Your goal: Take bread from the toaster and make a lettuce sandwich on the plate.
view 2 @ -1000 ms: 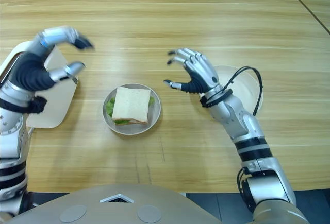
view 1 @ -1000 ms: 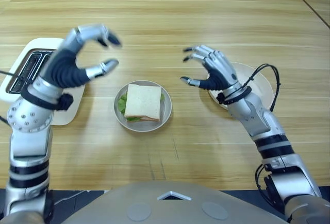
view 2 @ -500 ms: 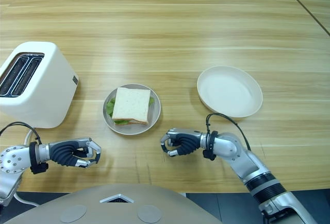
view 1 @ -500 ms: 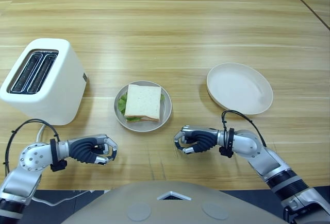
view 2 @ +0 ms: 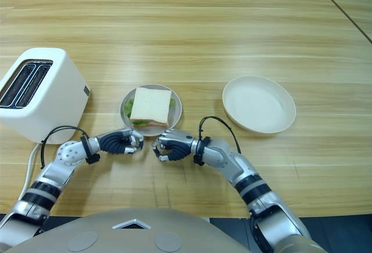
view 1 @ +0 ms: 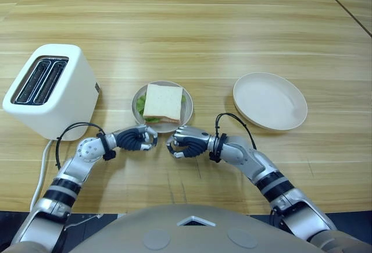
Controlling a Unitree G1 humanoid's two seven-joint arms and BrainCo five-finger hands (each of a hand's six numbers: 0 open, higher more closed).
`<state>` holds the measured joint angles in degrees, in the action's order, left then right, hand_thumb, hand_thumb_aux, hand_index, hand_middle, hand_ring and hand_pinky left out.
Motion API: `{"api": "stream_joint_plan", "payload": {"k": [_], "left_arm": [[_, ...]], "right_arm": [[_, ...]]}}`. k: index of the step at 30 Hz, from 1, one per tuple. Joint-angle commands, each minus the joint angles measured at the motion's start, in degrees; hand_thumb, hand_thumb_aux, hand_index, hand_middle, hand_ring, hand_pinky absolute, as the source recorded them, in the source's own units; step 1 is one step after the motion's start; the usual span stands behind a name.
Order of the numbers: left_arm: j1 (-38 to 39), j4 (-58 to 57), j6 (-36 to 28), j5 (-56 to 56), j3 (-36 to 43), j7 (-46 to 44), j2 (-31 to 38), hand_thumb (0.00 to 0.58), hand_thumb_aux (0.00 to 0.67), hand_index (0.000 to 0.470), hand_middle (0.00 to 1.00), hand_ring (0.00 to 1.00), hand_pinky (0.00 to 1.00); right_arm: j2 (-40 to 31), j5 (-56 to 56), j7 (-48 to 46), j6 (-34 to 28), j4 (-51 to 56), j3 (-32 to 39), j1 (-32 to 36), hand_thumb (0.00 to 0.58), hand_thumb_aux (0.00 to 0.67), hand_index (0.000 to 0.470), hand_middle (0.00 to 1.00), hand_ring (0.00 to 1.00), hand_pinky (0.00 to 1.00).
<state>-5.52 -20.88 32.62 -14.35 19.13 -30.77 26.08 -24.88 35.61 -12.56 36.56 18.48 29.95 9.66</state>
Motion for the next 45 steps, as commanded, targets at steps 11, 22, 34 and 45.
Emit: {"api": "stream_joint_plan", "payload": {"k": [11,22,34,45], "left_arm": [[-21.08,-26.48,0.45,-18.67,1.35,42.73,-8.79,0.58,0.67,0.47,1.0,1.0,1.0],[-0.48,20.7,10.78,-6.08,-7.26,39.18,0.03,0.363,0.26,0.182,0.95,0.95,0.95],[3.97,34.41,8.58,9.82,-24.33,44.65,-10.51,0.0,0.0,0.0,0.0,0.0,0.0],[4.3,32.71,5.54,9.77,-27.07,40.44,-12.86,0.0,0.0,0.0,0.0,0.0,0.0]], "right_arm": [[12.75,17.36,38.64,-16.52,21.18,0.26,20.6,0.58,0.67,0.47,1.0,1.0,1.0],[5.62,8.14,47.12,-1.73,-6.29,-8.31,11.17,0.116,0.071,0.05,0.08,0.08,0.08],[9.16,-7.9,46.31,1.81,-13.3,-23.18,5.05,0.0,0.0,0.0,0.0,0.0,0.0],[12.1,-7.74,43.67,2.78,-12.91,-25.54,4.65,0.0,0.0,0.0,0.0,0.0,0.0]]}}
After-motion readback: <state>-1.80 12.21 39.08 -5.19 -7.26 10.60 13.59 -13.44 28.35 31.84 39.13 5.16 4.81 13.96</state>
